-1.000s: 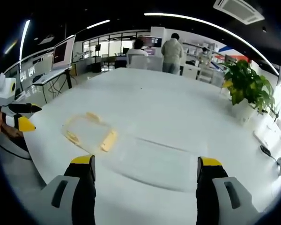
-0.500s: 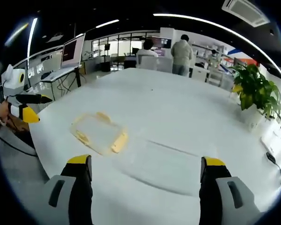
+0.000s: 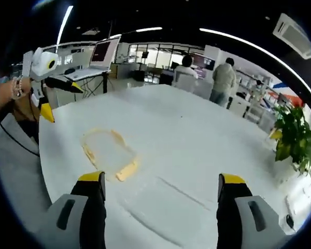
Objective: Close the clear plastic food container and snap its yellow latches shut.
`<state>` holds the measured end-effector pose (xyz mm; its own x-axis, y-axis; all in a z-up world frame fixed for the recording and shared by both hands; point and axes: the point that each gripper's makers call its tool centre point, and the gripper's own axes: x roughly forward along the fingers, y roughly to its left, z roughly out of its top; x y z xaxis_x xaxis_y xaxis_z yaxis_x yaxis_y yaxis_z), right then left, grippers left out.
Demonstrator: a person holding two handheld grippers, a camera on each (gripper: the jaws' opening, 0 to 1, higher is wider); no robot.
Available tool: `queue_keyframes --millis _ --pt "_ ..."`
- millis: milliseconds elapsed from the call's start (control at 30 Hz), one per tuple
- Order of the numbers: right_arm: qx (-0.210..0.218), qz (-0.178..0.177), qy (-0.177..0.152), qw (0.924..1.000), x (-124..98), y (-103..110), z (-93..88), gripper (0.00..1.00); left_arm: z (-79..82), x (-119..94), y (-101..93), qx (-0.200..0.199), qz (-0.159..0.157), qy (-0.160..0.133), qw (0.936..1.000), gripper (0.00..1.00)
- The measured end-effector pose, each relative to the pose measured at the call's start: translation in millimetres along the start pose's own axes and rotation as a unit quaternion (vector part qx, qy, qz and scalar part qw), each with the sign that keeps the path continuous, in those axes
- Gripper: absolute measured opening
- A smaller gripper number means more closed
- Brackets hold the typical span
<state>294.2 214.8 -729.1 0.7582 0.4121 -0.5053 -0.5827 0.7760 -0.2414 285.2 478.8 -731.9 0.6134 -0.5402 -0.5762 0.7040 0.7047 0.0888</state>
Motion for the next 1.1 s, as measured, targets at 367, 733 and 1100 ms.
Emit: queue_keyframes --millis 367,733,1100 --pt "-0.125 0.137 0.066 0.9804 38.7 26.9 1.2 0.85 -28.6 31.6 16.8 0.154 -0.096 0.134 0.9741 0.96" --pt "-0.183 0.22 0.121 0.9507 73.6 32.7 -7.6 0.76 -31.5 55.7 22.3 0.219 -0.179 0.187 0.9407 0.81" --pt "-0.216 0.278 0.148 0.9244 93.1 54.2 -20.5 0.73 -51.3 74.8 12.0 0.248 -0.236 0.231 0.9108 0.73"
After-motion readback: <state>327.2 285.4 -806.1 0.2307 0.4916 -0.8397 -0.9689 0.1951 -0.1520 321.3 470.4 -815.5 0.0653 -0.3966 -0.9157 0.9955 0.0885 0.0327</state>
